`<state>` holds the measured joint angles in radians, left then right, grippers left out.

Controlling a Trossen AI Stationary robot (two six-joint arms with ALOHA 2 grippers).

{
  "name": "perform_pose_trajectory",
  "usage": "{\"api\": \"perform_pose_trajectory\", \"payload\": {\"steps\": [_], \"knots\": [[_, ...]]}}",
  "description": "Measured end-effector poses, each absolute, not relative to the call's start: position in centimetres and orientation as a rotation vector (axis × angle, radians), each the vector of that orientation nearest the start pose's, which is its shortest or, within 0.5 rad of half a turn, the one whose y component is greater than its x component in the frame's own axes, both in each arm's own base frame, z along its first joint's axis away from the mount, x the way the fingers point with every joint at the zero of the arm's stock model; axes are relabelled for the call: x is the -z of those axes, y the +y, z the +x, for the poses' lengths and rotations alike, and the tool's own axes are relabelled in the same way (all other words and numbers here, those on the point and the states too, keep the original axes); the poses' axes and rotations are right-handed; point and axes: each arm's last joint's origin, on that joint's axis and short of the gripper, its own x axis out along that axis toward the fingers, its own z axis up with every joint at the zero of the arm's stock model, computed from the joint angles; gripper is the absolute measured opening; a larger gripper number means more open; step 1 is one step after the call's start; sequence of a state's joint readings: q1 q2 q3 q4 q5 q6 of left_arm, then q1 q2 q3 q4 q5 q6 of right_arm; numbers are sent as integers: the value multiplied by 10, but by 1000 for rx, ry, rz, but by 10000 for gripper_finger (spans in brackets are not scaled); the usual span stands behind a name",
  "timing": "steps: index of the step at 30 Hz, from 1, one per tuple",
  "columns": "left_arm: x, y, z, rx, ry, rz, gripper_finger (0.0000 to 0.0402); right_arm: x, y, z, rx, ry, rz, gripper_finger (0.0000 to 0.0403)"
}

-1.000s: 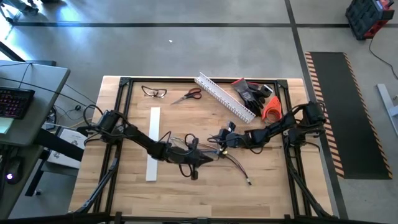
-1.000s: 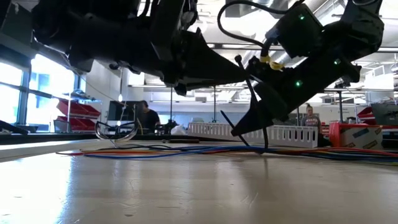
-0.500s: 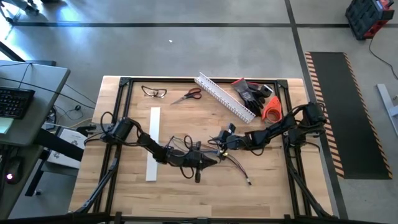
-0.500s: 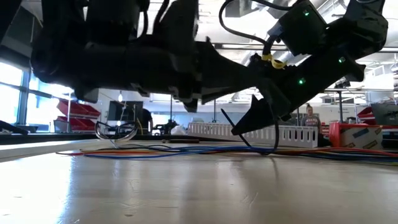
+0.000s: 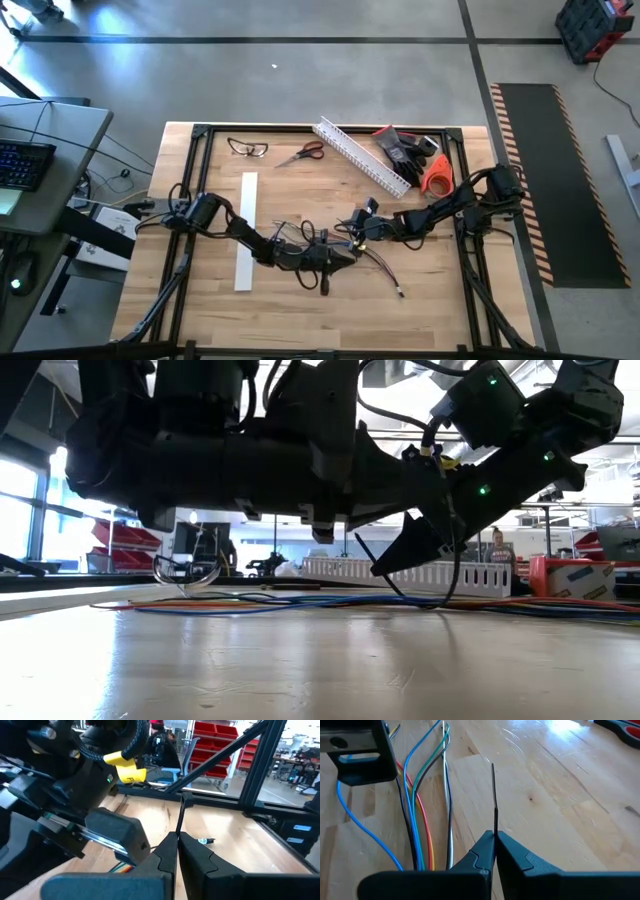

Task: Ziptie cables
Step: Wrap the bottom black zip tie on the cable wires

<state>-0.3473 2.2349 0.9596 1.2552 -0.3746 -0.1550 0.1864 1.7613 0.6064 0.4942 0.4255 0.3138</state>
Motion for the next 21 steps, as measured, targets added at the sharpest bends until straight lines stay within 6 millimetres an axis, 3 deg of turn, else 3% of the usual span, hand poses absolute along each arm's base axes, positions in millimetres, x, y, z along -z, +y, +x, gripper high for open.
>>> {"api": "perform_pose_trajectory", "payload": {"steps": [12, 21], "knots": [[-93, -128, 386, -26, 18, -137, 4, -105, 44, 295, 324, 584, 104, 0], [-92, -128, 386, -23, 19, -146, 77, -106, 44, 296, 326, 570, 130, 0]]}}
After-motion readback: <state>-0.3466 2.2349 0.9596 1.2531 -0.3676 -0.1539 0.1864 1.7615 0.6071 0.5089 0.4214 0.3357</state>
